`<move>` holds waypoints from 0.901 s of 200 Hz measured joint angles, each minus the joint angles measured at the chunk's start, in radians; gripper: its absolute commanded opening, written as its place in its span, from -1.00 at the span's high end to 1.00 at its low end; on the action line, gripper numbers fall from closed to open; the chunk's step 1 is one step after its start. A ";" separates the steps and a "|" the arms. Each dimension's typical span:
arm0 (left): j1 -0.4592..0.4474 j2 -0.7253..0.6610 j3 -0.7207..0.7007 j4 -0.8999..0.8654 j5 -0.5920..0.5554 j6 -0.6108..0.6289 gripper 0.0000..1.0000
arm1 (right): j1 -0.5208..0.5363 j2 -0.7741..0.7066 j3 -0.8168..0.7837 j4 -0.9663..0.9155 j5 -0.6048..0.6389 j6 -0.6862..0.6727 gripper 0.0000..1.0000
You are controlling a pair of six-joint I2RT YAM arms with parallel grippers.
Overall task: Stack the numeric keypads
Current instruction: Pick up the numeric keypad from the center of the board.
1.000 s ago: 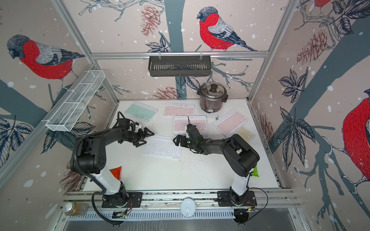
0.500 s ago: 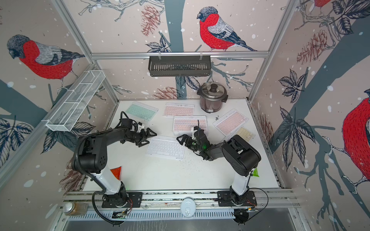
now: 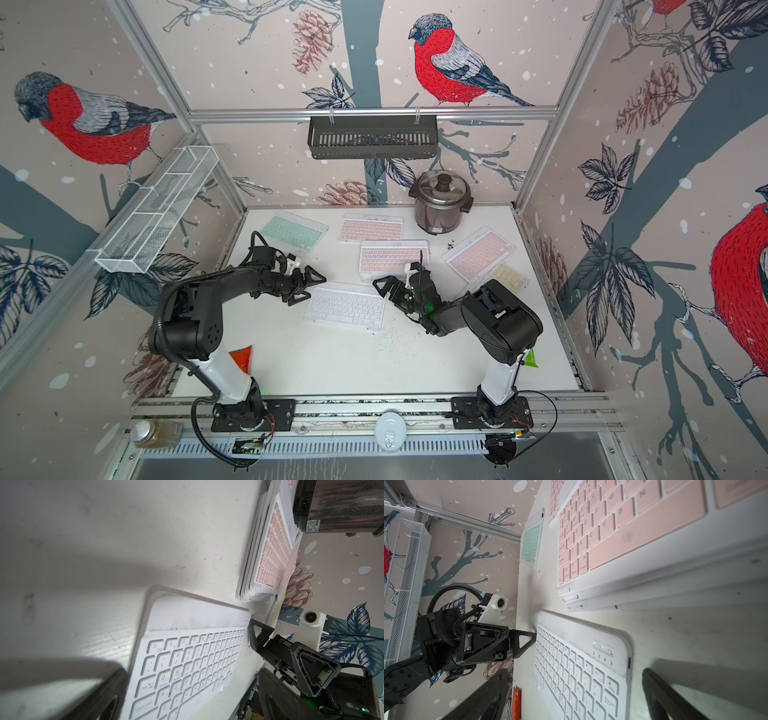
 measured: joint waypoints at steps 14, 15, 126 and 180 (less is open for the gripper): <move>0.000 0.000 0.000 0.000 0.000 0.000 -0.97 | -0.003 0.015 0.005 0.017 -0.006 0.008 -0.99; 0.000 0.000 0.000 0.000 0.000 0.000 -0.97 | -0.003 0.016 0.006 0.018 -0.007 0.010 -0.99; -0.003 0.002 0.000 0.002 0.002 0.000 -0.97 | -0.006 0.092 0.004 0.178 -0.034 0.095 -0.99; -0.006 0.002 0.000 0.003 0.000 0.000 -0.97 | -0.006 0.118 -0.004 0.243 -0.030 0.115 -0.99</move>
